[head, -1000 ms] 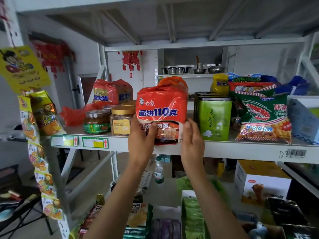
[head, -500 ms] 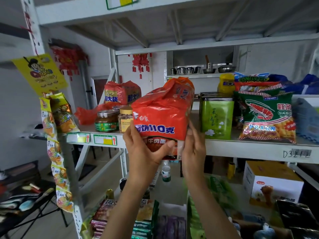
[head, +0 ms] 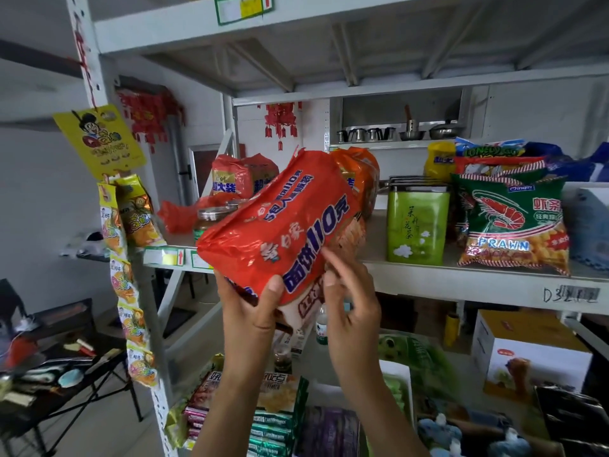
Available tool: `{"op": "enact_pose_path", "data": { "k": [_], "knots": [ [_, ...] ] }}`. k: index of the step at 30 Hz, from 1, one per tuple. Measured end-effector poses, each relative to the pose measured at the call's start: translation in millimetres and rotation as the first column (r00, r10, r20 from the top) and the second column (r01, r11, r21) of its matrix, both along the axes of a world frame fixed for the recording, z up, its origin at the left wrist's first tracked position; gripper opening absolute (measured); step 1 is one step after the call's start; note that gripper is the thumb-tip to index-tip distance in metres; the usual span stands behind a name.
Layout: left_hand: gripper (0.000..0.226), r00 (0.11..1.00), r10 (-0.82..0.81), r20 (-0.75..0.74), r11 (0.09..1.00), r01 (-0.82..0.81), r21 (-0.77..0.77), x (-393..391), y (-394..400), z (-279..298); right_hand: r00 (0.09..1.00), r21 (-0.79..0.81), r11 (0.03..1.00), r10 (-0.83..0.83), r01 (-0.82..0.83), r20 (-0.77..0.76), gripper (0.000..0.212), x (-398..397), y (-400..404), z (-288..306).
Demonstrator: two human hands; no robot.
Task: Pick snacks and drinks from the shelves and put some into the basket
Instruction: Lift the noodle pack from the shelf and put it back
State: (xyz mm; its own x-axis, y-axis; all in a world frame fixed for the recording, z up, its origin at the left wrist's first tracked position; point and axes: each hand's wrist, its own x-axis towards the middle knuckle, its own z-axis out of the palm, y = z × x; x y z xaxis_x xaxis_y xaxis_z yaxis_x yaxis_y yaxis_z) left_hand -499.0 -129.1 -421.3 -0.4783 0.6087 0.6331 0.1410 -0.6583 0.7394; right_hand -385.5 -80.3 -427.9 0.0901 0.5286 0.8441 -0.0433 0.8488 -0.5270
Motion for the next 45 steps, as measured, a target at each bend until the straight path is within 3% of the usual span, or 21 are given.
{"op": "enact_pose_path", "data": {
  "k": [4, 6, 10, 13, 18, 19, 21, 24, 29, 31, 35, 37, 39, 45],
  "knots": [
    [0.105, 0.990, -0.072, 0.120, 0.996, 0.077, -0.036, -13.0, -7.8, -6.1, 0.990, -0.181, 0.975, -0.138, 0.132, -0.025, 0.053, 16.3, 21.1, 11.5],
    [0.109, 0.991, -0.076, 0.111, 0.995, 0.082, -0.049, -16.1, -13.4, -10.7, 0.998, -0.368, 0.930, -0.018, -0.003, -0.053, 0.060, 24.3, 29.8, 22.7],
    [0.119, 0.998, -0.048, -0.029, 0.997, 0.046, -0.063, -15.9, -22.1, -22.2, 0.953, -0.495, 0.815, 0.237, -0.302, -0.191, 0.029, 27.8, 34.0, 21.2],
    [0.120, 0.995, -0.072, -0.062, 0.996, 0.069, -0.053, -17.5, -26.7, -26.3, 0.948, -0.468, 0.827, 0.233, -0.310, -0.215, 0.029, 25.9, 27.8, 6.8],
    [0.110, 0.986, -0.137, 0.096, 0.990, 0.138, 0.000, -20.4, -29.0, -23.6, 0.945, -0.406, 0.862, 0.218, -0.304, -0.244, 0.039, 25.0, 15.1, 7.4],
    [0.097, 0.977, -0.152, 0.149, 0.988, 0.151, 0.023, -21.1, -28.7, -23.7, 0.939, -0.384, 0.868, 0.225, -0.314, -0.259, 0.043, 25.2, 13.9, 8.4],
    [0.047, 0.941, -0.189, 0.281, 0.982, 0.184, 0.043, -20.5, -31.3, -20.9, 0.940, -0.325, 0.896, 0.225, -0.304, -0.259, 0.042, 25.9, 12.0, 11.8],
    [0.069, 0.855, -0.249, 0.456, 0.965, 0.258, 0.042, -28.2, -29.0, -29.3, 0.961, -0.216, 0.943, 0.220, -0.253, -0.165, 0.030, 25.8, 10.2, 19.2],
    [0.059, 0.746, -0.266, 0.610, 0.952, 0.304, 0.043, -42.3, -24.6, -28.7, 0.989, 0.029, 0.990, 0.138, -0.140, 0.054, 0.026, 17.0, 11.1, 33.7],
    [0.062, 0.735, -0.297, 0.610, 0.942, 0.331, 0.060, -44.6, -25.4, -23.7, 0.986, 0.006, 0.989, 0.146, -0.147, 0.086, 0.032, 13.2, 15.1, 34.4],
    [0.071, 0.733, -0.314, 0.604, 0.932, 0.359, 0.049, -50.6, -28.4, -9.7, 0.942, -0.121, 0.937, 0.335, -0.329, 0.034, 0.048, 9.4, 16.5, 32.2],
    [0.080, 0.761, -0.302, 0.574, 0.930, 0.367, 0.004, -52.9, -32.0, -0.7, 0.933, -0.157, 0.922, 0.359, -0.355, -0.003, 0.044, 9.5, 15.9, 32.5],
    [0.072, 0.774, -0.323, 0.545, 0.915, 0.403, -0.031, -57.7, -34.4, 6.2, 0.932, -0.178, 0.916, 0.359, -0.361, -0.041, 0.034, 9.5, 15.1, 33.0],
    [0.084, 0.895, -0.352, 0.274, 0.915, 0.390, -0.101, -67.7, -48.4, 15.8, 0.940, -0.237, 0.910, 0.317, -0.339, -0.126, 0.030, 6.6, 13.1, 27.1]
  ]
}}
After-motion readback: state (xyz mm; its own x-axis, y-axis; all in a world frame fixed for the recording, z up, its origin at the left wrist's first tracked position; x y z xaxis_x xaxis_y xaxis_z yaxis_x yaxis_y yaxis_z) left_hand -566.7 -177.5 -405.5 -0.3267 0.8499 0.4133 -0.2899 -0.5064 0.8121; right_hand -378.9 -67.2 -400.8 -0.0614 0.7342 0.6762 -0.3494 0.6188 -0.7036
